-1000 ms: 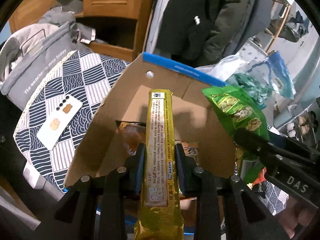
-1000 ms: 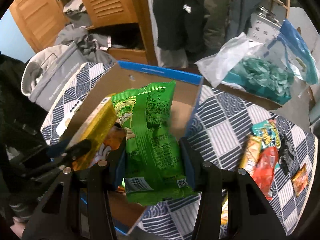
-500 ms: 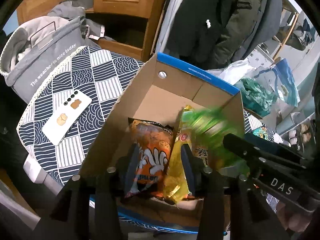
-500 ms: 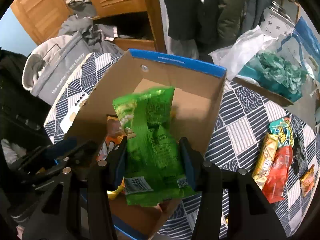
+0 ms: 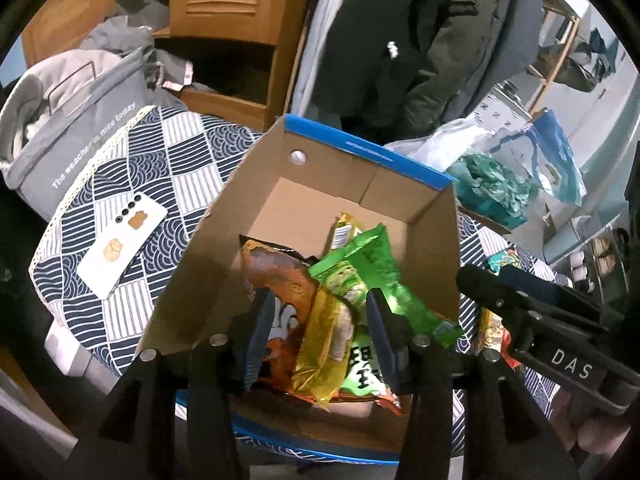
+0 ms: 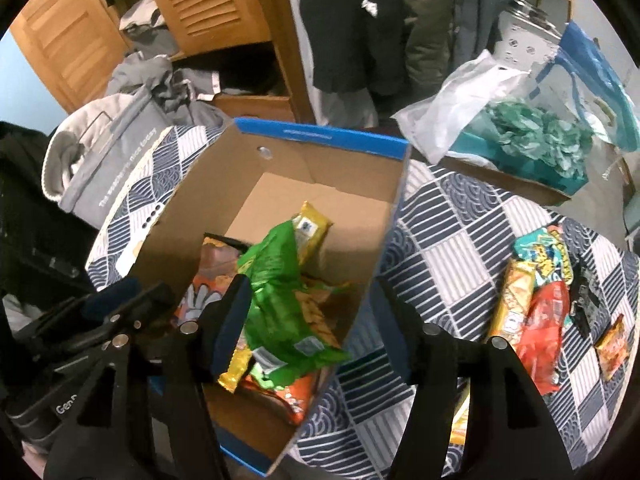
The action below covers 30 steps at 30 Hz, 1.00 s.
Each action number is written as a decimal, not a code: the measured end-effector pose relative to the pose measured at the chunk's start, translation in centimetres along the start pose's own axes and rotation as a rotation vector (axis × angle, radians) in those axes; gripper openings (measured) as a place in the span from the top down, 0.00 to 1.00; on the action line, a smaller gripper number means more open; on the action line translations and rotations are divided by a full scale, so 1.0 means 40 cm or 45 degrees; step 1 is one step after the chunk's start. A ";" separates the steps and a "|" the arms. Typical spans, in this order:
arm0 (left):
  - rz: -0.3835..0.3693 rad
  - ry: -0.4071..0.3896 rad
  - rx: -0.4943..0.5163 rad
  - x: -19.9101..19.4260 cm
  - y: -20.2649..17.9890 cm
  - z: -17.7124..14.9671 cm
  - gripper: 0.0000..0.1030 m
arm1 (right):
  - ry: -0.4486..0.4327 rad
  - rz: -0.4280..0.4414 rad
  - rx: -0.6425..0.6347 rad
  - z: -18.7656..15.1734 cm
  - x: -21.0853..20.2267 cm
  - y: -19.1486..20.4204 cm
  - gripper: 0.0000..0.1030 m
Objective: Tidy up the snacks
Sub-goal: 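Lower the wafer bar and green bag into the box and open both tools, then move both tools back over the remaining snacks toward the red bag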
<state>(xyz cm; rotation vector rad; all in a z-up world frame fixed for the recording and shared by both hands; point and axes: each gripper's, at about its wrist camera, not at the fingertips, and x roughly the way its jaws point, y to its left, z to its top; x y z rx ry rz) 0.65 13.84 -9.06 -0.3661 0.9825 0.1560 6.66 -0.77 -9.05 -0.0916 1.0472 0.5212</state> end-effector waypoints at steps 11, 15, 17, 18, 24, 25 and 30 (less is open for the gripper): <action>-0.023 -0.017 0.110 -0.015 -0.109 -0.002 0.38 | -0.051 -0.061 0.052 -0.025 -0.053 -0.097 0.33; -0.037 -0.017 0.153 -0.020 -0.159 -0.005 0.37 | -0.063 -0.079 0.080 -0.041 -0.073 -0.138 0.33; -0.038 -0.021 0.175 -0.022 -0.184 -0.008 0.33 | -0.070 -0.088 0.097 -0.048 -0.083 -0.162 0.32; -0.039 -0.022 0.187 -0.023 -0.195 -0.011 0.33 | -0.073 -0.092 0.105 -0.051 -0.088 -0.173 0.32; -0.046 -0.014 0.260 -0.019 -0.269 -0.022 0.30 | -0.079 -0.124 0.160 -0.078 -0.109 -0.250 0.32; -0.046 -0.011 0.271 -0.016 -0.280 -0.023 0.30 | -0.079 -0.129 0.168 -0.081 -0.112 -0.260 0.32; -0.043 0.002 0.324 0.002 -0.335 -0.035 0.29 | -0.084 -0.148 0.220 -0.104 -0.129 -0.321 0.31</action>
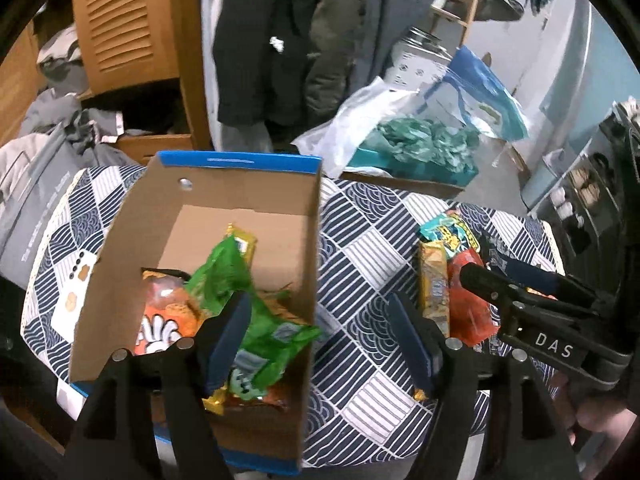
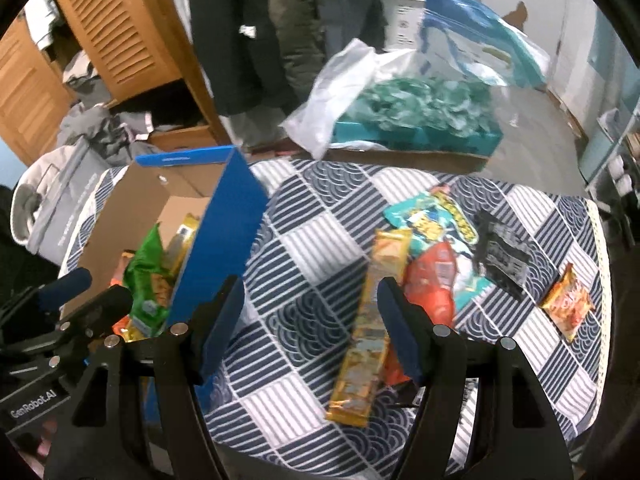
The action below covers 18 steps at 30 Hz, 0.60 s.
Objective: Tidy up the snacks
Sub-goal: 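Move both tools back over the remaining snacks toward the red bag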
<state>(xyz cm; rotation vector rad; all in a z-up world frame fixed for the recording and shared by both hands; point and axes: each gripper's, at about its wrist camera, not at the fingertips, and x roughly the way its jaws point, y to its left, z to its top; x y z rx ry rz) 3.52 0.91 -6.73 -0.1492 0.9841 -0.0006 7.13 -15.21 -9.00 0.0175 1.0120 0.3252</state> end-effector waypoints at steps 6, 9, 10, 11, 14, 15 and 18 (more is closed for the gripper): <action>0.028 0.034 0.097 0.043 -0.078 0.002 0.29 | -0.006 -0.025 0.050 -0.010 -0.006 -0.060 0.27; 0.030 0.066 0.127 0.071 -0.112 -0.001 0.29 | -0.003 -0.038 0.074 -0.013 -0.004 -0.093 0.27; 0.029 0.073 0.133 0.077 -0.118 -0.002 0.29 | -0.001 -0.043 0.082 -0.014 -0.002 -0.105 0.27; 0.029 0.084 0.144 0.090 -0.131 -0.003 0.29 | 0.003 -0.051 0.093 -0.016 -0.001 -0.122 0.27; 0.027 0.101 0.160 0.118 -0.156 -0.002 0.29 | 0.028 -0.065 0.121 -0.020 0.012 -0.162 0.27; 0.028 0.112 0.164 0.132 -0.166 0.000 0.29 | 0.043 -0.068 0.125 -0.023 0.020 -0.173 0.27; 0.023 0.151 0.161 0.171 -0.186 0.002 0.29 | 0.067 -0.098 0.142 -0.029 0.041 -0.202 0.27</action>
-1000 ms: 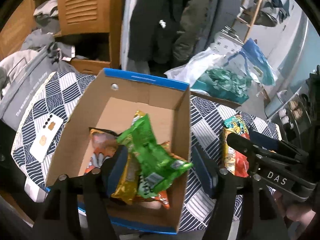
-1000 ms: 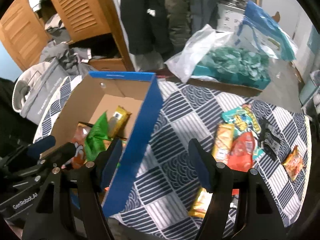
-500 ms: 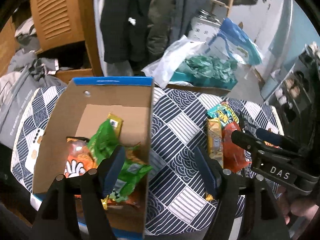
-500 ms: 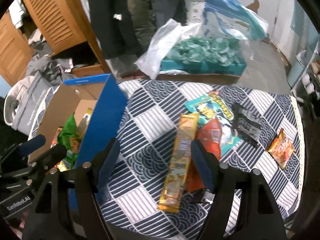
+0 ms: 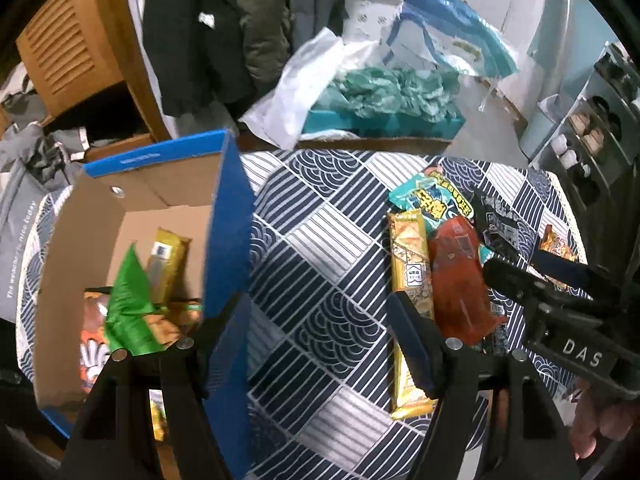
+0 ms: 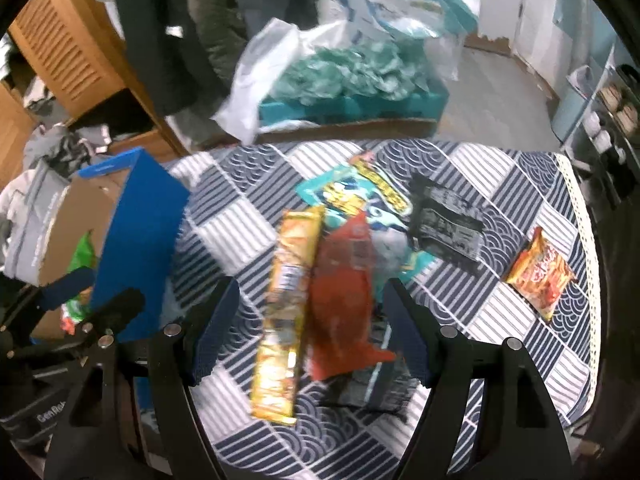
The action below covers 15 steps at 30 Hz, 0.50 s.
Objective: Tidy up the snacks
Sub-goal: 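Move both tools back over the remaining snacks toward the red bag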
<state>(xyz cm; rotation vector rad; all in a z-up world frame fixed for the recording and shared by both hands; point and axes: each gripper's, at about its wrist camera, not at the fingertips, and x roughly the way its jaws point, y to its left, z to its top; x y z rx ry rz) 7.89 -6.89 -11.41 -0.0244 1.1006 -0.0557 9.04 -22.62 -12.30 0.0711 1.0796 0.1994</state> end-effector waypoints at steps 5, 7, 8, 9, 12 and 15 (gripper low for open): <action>-0.019 0.054 -0.009 0.049 -0.024 0.001 0.29 | 0.047 -0.035 0.027 -0.005 0.042 -0.042 0.27; -0.014 0.067 0.002 0.064 -0.035 0.000 0.29 | 0.063 -0.041 0.025 -0.006 0.056 -0.050 0.27; -0.012 0.070 0.006 0.070 -0.039 0.000 0.29 | 0.073 -0.047 0.025 -0.008 0.067 -0.055 0.27; -0.007 0.078 0.011 0.081 -0.045 0.000 0.29 | 0.081 -0.051 0.025 -0.008 0.075 -0.059 0.27; -0.002 0.099 0.020 0.105 -0.054 0.002 0.29 | 0.106 -0.062 0.023 -0.013 0.104 -0.071 0.27; 0.007 0.127 0.026 0.133 -0.060 -0.003 0.29 | 0.131 -0.070 0.025 -0.016 0.133 -0.081 0.27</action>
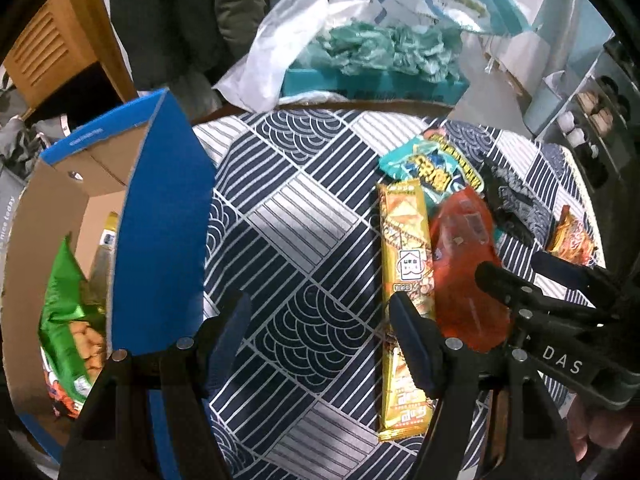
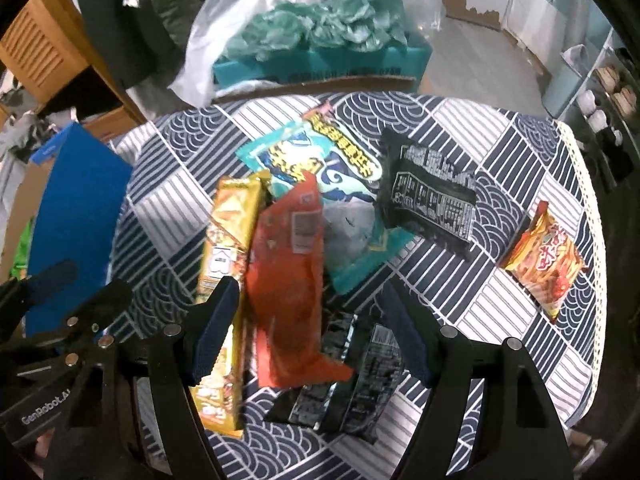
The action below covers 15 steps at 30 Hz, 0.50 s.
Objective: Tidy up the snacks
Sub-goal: 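Move both tools back over the remaining snacks toward the red bag, then grasp the long gold wafer bar with the left tool while the right tool grasps the red bag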
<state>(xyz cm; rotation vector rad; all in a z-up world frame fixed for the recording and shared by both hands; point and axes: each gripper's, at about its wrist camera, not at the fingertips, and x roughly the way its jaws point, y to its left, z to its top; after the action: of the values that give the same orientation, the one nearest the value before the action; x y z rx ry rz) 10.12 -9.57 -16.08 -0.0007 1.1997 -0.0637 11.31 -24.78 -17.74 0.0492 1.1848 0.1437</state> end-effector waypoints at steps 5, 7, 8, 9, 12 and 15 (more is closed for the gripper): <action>0.017 0.027 0.024 0.031 -0.002 -0.008 0.29 | 0.052 0.000 -0.008 -0.002 0.052 0.000 0.27; 0.024 0.035 0.027 0.040 0.002 -0.008 0.29 | 0.076 -0.005 -0.027 -0.006 0.074 0.006 0.27; 0.024 0.039 0.024 0.043 0.005 -0.006 0.29 | 0.085 -0.008 -0.038 -0.008 0.084 0.010 0.27; 0.021 0.046 0.017 0.047 0.008 -0.006 0.29 | 0.092 -0.012 -0.046 -0.008 0.092 0.013 0.27; 0.013 0.055 0.007 0.052 0.018 -0.009 0.29 | 0.114 -0.010 -0.078 -0.012 0.117 0.027 0.28; 0.017 0.059 0.013 0.055 0.023 -0.008 0.29 | 0.127 0.019 -0.112 -0.015 0.130 0.042 0.46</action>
<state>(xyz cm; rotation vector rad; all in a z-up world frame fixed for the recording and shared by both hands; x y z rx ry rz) 10.64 -8.73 -18.28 0.0176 1.2455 -0.0584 12.53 -22.43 -22.55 -0.0266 1.2764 0.2135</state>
